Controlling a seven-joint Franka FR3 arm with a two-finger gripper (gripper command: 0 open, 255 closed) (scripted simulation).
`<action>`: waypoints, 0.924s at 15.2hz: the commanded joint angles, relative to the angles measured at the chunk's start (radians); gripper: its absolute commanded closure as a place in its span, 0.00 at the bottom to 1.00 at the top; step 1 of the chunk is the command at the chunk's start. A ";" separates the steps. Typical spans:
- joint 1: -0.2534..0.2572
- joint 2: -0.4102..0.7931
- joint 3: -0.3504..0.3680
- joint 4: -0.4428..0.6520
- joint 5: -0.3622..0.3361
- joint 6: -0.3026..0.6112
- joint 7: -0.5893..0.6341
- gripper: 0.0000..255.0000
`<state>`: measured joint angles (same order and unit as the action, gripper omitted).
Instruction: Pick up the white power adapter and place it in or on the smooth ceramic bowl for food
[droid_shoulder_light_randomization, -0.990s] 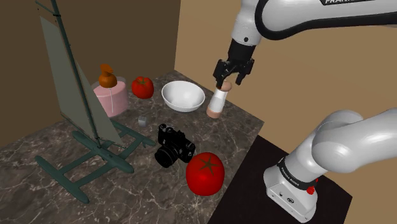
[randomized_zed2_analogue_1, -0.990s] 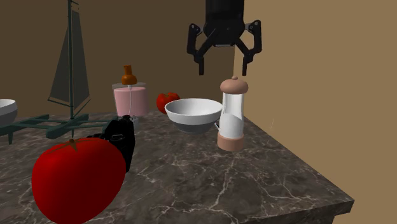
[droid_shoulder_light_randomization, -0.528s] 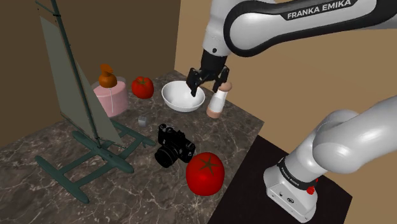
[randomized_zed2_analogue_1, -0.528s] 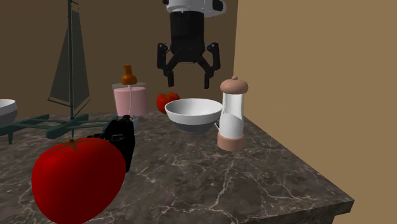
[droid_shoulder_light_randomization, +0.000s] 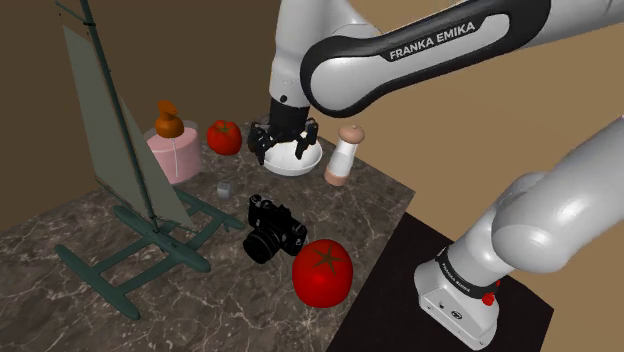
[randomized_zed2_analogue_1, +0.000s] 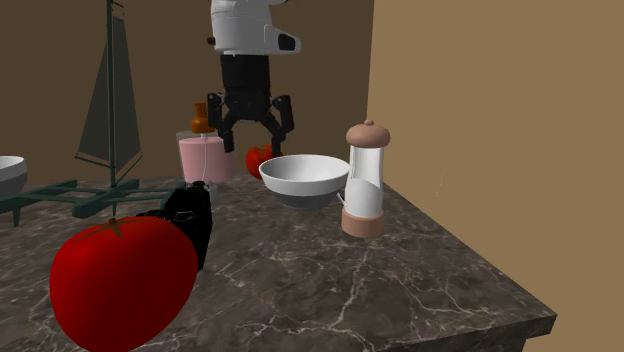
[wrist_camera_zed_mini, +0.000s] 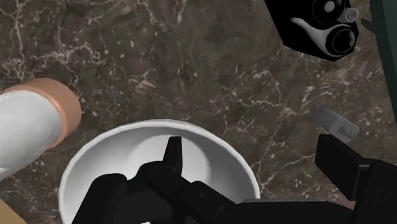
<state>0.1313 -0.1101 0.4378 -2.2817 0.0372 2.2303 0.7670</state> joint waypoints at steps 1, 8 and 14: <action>0.004 0.090 0.025 0.061 -0.053 0.032 0.072 0.00; 0.083 0.364 0.039 0.288 -0.245 0.068 0.298 0.00; 0.112 0.439 0.019 0.319 -0.295 0.107 0.342 0.00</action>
<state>0.2407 0.3193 0.4602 -1.9621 -0.2510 2.3275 1.1038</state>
